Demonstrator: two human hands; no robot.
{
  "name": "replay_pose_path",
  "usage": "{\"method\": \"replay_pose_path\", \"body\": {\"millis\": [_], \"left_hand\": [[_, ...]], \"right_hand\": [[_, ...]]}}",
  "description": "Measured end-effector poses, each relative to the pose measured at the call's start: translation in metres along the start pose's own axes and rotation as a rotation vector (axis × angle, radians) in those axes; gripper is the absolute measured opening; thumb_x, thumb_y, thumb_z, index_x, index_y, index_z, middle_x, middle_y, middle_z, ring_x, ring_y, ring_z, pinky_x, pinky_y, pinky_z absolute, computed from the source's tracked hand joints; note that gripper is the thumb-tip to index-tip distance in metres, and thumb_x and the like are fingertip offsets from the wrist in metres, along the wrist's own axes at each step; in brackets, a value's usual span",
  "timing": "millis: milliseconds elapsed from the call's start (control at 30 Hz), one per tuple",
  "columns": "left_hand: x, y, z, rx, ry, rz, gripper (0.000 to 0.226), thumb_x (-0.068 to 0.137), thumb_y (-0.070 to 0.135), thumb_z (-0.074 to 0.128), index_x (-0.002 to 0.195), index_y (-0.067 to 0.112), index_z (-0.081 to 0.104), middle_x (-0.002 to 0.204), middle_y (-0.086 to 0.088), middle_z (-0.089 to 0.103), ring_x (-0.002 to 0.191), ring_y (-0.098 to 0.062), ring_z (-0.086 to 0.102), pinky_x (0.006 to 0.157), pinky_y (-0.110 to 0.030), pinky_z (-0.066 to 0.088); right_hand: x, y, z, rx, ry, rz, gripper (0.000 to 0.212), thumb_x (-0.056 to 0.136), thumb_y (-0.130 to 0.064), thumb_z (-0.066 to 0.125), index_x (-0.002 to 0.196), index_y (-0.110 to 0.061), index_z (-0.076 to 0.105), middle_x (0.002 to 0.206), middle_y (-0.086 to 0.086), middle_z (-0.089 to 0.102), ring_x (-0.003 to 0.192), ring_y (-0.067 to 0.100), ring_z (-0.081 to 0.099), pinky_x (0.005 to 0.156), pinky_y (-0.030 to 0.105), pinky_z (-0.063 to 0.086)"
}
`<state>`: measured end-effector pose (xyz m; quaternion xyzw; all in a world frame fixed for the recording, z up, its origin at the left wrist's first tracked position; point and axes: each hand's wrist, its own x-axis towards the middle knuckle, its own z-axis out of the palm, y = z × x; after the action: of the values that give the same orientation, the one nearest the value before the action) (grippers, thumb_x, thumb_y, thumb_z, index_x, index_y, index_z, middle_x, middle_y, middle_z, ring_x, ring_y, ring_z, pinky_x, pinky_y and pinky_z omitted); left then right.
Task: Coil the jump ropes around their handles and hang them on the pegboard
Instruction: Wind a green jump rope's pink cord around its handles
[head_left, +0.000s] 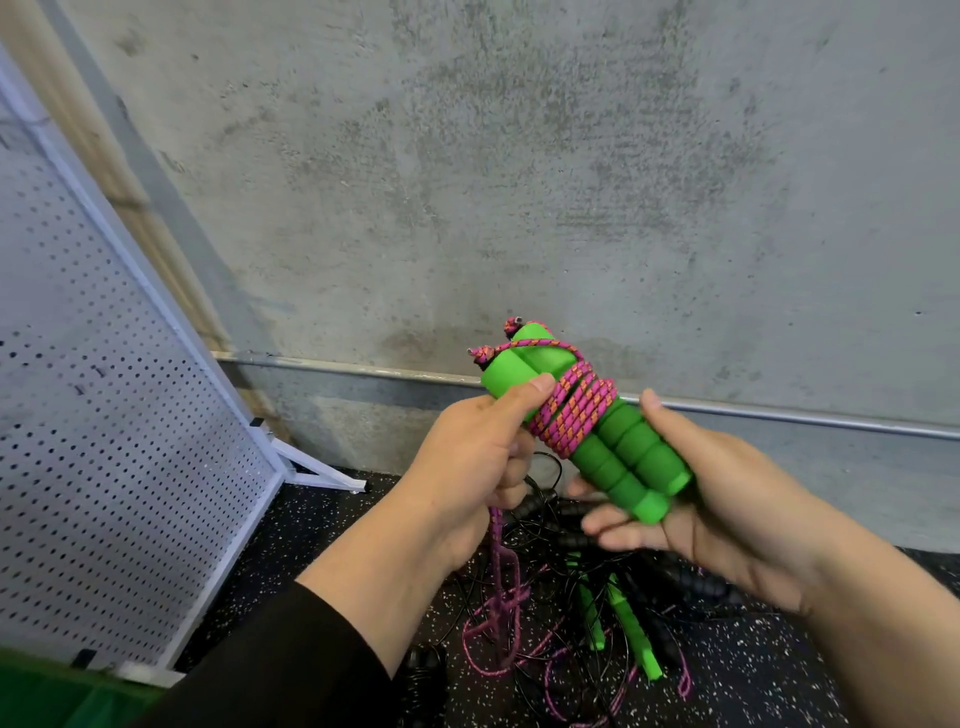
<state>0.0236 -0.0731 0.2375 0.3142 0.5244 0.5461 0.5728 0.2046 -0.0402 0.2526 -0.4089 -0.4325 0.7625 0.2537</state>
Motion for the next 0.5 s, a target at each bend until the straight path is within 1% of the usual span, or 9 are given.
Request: {"method": "replay_pose_path", "body": {"millis": [33,100,200,267,333,367,433,467,500], "left_hand": [[0.000,0.000,0.000,-0.001,-0.003,-0.009,0.032,0.094,0.041,0.066,0.078,0.026,0.041,0.058,0.007,0.023,0.046,-0.008,0.012,0.040,-0.018,0.012],[0.000,0.001,-0.001,-0.008,-0.020,-0.033,0.032,0.094,0.044,0.065,0.080,0.026,0.043,0.059,0.007,0.025,0.046,-0.007,0.012,0.041,-0.019,0.011],[-0.001,0.001,0.000,-0.010,-0.042,-0.053,0.035,0.090,0.052,0.065,0.081,0.028,0.042,0.063,0.006,0.025,0.047,-0.007,0.012,0.042,-0.020,0.010],[-0.001,0.001,0.000,-0.007,-0.038,-0.078,0.042,0.085,0.062,0.064,0.080,0.029,0.039,0.063,0.006,0.027,0.045,-0.006,0.014,0.041,-0.020,0.011],[-0.002,0.002,0.000,-0.005,-0.043,-0.108,0.046,0.083,0.069,0.062,0.078,0.028,0.040,0.063,0.007,0.029,0.045,-0.006,0.014,0.041,-0.020,0.011],[-0.002,0.003,0.000,-0.007,-0.053,-0.124,0.047,0.083,0.072,0.060,0.075,0.028,0.047,0.063,0.007,0.029,0.045,-0.006,0.014,0.040,-0.020,0.011],[-0.003,0.003,0.001,-0.012,-0.068,-0.150,0.052,0.084,0.074,0.057,0.064,0.027,0.064,0.064,0.006,0.027,0.046,-0.006,0.013,0.040,-0.019,0.011],[-0.003,0.004,0.001,-0.011,-0.070,-0.156,0.052,0.084,0.074,0.056,0.063,0.028,0.067,0.064,0.007,0.027,0.046,-0.006,0.013,0.039,-0.019,0.011],[-0.004,0.004,0.002,-0.005,-0.070,-0.158,0.050,0.083,0.075,0.057,0.067,0.028,0.066,0.063,0.007,0.027,0.046,-0.006,0.012,0.039,-0.019,0.011]], "right_hand": [[-0.001,0.002,-0.001,-0.011,-0.050,0.021,0.061,0.086,-0.056,0.053,0.114,-0.004,0.068,0.098,0.029,0.071,0.064,0.034,0.064,0.055,0.035,0.060],[0.000,0.002,-0.001,-0.066,-0.048,-0.049,0.056,0.084,-0.053,0.056,0.115,-0.008,0.066,0.090,0.025,0.069,0.057,0.026,0.055,0.049,0.031,0.050],[0.002,0.000,-0.002,-0.250,0.067,-0.237,0.048,0.079,-0.049,0.061,0.121,-0.026,0.066,0.086,0.022,0.068,0.059,0.019,0.051,0.050,0.032,0.046],[0.005,0.000,-0.005,-0.422,0.158,-0.332,0.052,0.077,-0.050,0.062,0.126,-0.033,0.062,0.086,0.021,0.065,0.062,0.016,0.052,0.054,0.032,0.048],[0.008,0.003,-0.008,-0.576,0.240,-0.412,0.057,0.075,-0.052,0.067,0.129,-0.035,0.057,0.082,0.011,0.062,0.064,0.013,0.054,0.061,0.028,0.049],[0.010,0.005,-0.010,-0.659,0.279,-0.441,0.057,0.077,-0.048,0.073,0.130,-0.036,0.055,0.085,0.004,0.063,0.066,0.012,0.055,0.063,0.021,0.047],[0.013,0.008,-0.014,-0.843,0.358,-0.474,0.060,0.079,-0.038,0.081,0.132,-0.037,0.053,0.099,-0.005,0.064,0.075,0.006,0.056,0.067,0.009,0.041],[0.015,0.010,-0.015,-0.917,0.390,-0.487,0.063,0.079,-0.035,0.083,0.134,-0.037,0.054,0.106,-0.007,0.062,0.083,0.005,0.056,0.071,0.005,0.038],[0.016,0.011,-0.016,-0.975,0.413,-0.506,0.065,0.078,-0.035,0.085,0.136,-0.036,0.056,0.110,-0.008,0.059,0.090,0.006,0.055,0.076,0.004,0.036]]}}
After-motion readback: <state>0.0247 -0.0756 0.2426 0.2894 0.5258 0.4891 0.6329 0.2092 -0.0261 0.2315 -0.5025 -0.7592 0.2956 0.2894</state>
